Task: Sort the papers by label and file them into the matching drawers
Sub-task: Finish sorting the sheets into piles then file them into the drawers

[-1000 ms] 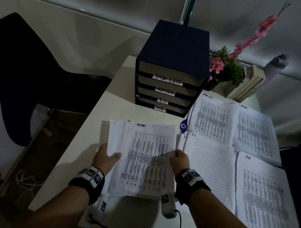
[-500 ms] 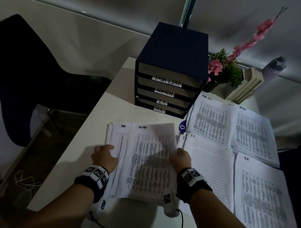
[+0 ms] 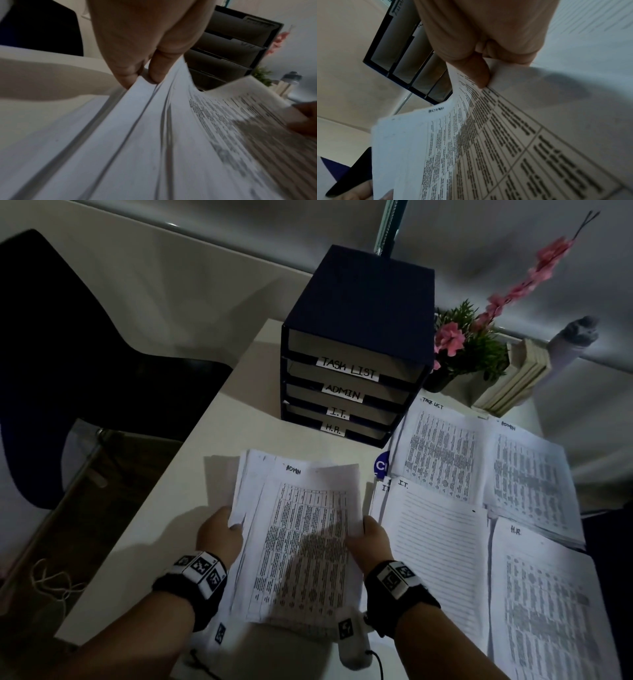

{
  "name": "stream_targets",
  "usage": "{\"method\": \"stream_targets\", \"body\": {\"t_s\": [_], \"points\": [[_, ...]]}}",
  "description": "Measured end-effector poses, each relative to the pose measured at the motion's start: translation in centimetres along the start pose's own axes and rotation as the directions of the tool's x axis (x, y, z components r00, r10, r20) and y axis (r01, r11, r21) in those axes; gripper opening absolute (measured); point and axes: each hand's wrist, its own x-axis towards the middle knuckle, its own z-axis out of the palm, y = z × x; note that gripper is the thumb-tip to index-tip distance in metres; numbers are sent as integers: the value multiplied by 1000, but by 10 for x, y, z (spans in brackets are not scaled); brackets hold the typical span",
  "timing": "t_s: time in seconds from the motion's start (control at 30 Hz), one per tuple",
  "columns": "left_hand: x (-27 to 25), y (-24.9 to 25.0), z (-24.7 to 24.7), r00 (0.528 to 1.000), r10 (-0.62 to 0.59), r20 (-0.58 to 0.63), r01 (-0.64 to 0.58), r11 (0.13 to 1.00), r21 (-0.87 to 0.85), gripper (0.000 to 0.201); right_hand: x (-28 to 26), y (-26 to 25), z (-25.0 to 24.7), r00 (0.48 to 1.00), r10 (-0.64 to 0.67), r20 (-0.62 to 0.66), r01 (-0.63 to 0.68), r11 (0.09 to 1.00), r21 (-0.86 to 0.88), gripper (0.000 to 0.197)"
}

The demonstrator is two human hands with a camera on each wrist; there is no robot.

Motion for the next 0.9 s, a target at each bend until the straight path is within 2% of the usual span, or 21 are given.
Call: {"method": "stream_targets", "body": {"t_s": [0.17, 0.27, 0.3, 0.4, 0.53, 0.6, 0.67, 0.73, 0.8, 0.9], "points": [[1, -2, -7, 1000, 7, 7, -5, 983, -185, 18, -7, -3, -5, 996, -41, 77, 12, 938, 346, 37], [5, -5, -8, 996, -64, 57, 75, 973, -216, 15, -8, -3, -7, 988, -56, 142, -30, 841, 540, 49], [4, -2, -10, 993, -98, 59, 108, 972, -210, 20, -9, -3, -8, 982, -64, 178, -51, 817, 575, 51], [0, 5, -10, 989, -114, 93, 133, 961, -242, 17, -14, -6, -12, 966, -106, 236, -51, 816, 575, 43], [-13, 18, -14, 986, -66, 150, 139, 823, -551, 31, -15, -6, -10, 964, -76, 255, -82, 826, 558, 27], [-15, 21, -14, 975, -33, 220, 170, 751, -638, 37, -12, -5, -6, 980, -43, 192, -68, 840, 538, 20], [-15, 21, -13, 966, -40, 256, 204, 726, -657, 49, -8, -2, 0, 996, -7, 91, -39, 868, 496, 15], [-14, 21, -9, 974, -15, 226, 141, 821, -554, 43, -5, -6, 2, 1000, -3, 8, -1, 869, 494, 29], [-15, 26, -9, 986, 58, 157, 6, 925, -380, 28, -8, -17, -2, 997, -42, -59, 66, 863, 502, 39], [-16, 45, -13, 988, 150, 44, -131, 946, -296, 23, -13, -39, -12, 978, -153, -144, 206, 835, 510, 35]]}}
